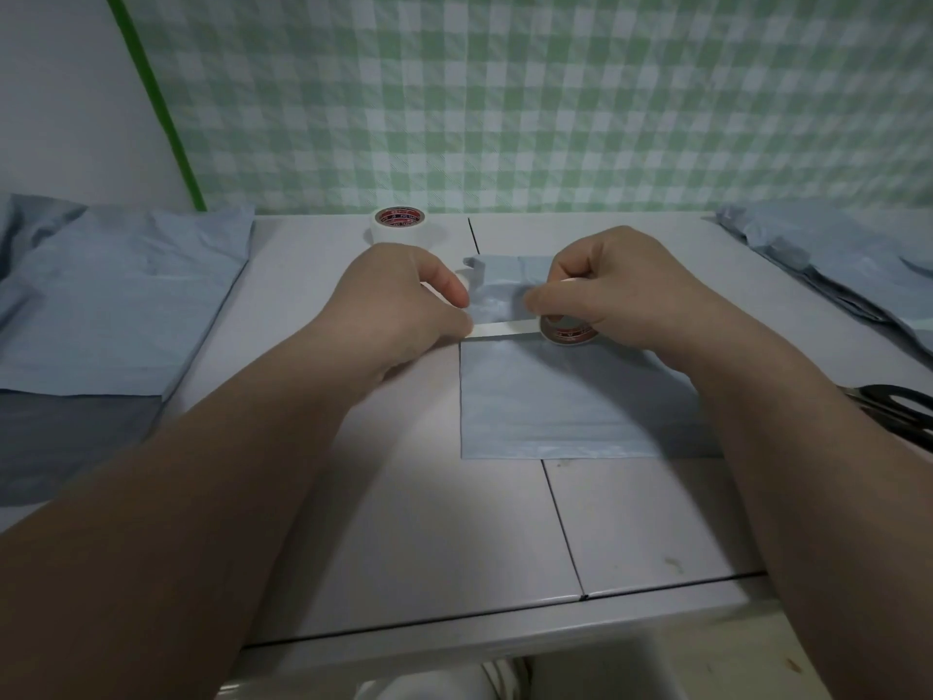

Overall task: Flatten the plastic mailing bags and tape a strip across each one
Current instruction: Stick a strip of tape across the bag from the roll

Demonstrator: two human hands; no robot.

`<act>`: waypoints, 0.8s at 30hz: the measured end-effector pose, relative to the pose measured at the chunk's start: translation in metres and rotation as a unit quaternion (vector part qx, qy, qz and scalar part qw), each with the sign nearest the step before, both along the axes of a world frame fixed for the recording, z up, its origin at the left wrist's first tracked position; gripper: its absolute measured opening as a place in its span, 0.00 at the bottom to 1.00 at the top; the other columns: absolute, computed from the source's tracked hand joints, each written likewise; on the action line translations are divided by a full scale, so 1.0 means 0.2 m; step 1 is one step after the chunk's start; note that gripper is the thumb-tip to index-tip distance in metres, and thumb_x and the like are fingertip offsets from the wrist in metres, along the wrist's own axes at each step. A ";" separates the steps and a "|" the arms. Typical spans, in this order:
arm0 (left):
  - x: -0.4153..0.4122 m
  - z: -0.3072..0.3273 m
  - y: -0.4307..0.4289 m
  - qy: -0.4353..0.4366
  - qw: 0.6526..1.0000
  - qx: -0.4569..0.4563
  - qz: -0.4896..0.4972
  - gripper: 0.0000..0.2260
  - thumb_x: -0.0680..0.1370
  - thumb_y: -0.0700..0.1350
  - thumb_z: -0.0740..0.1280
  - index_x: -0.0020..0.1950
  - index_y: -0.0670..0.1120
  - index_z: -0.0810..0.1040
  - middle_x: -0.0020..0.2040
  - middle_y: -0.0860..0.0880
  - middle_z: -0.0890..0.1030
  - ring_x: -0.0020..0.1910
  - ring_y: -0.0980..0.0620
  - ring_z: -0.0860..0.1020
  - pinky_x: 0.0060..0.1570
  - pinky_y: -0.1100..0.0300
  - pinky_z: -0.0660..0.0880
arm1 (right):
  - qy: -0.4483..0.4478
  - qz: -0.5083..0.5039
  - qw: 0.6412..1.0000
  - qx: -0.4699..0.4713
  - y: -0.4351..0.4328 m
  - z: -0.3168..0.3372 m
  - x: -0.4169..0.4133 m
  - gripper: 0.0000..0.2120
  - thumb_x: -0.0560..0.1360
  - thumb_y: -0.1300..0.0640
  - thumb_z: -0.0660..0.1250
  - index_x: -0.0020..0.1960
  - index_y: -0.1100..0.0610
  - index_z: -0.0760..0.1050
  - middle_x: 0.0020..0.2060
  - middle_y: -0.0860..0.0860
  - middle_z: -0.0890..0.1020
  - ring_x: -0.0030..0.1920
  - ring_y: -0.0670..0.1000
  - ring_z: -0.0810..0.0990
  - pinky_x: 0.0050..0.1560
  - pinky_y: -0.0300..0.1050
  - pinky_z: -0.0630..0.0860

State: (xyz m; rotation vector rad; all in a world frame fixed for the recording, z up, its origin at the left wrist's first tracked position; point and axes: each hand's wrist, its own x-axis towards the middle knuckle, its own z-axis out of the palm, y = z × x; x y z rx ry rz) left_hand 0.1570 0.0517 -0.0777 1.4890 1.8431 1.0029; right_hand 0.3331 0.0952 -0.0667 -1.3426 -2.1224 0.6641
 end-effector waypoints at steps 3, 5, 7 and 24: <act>0.00 -0.01 0.00 0.012 1.000 0.001 -0.003 0.07 0.67 0.40 0.75 0.38 0.50 0.81 0.39 0.45 0.82 0.32 0.50 0.75 0.33 0.62 0.71 | -0.007 -0.001 1.000 0.005 0.00 0.00 0.00 0.15 0.69 0.56 0.70 0.35 0.69 0.73 0.26 0.51 0.70 0.30 0.48 0.67 0.34 0.41 0.64; 0.00 -0.01 0.00 0.022 1.000 0.003 -0.004 0.07 0.66 0.40 0.76 0.37 0.50 0.80 0.38 0.45 0.82 0.32 0.50 0.76 0.34 0.61 0.71 | -0.013 -0.002 1.000 0.004 0.00 0.00 -0.01 0.15 0.69 0.56 0.70 0.35 0.68 0.74 0.26 0.51 0.70 0.30 0.47 0.67 0.33 0.41 0.65; 0.00 -0.01 0.01 0.030 1.000 0.004 -0.004 0.08 0.66 0.41 0.76 0.36 0.50 0.79 0.38 0.46 0.82 0.33 0.50 0.76 0.34 0.61 0.71 | -0.015 -0.002 1.000 0.002 0.00 -0.01 -0.01 0.14 0.69 0.56 0.70 0.33 0.66 0.74 0.25 0.50 0.69 0.30 0.47 0.67 0.33 0.41 0.65; 0.01 -0.02 0.03 0.114 0.993 0.019 -0.008 0.06 0.67 0.40 0.73 0.35 0.50 0.79 0.33 0.55 0.78 0.33 0.57 0.74 0.31 0.66 0.67 | -0.041 -0.005 0.999 0.009 0.00 -0.02 -0.03 0.12 0.69 0.56 0.70 0.32 0.64 0.75 0.26 0.50 0.71 0.30 0.46 0.69 0.32 0.40 0.66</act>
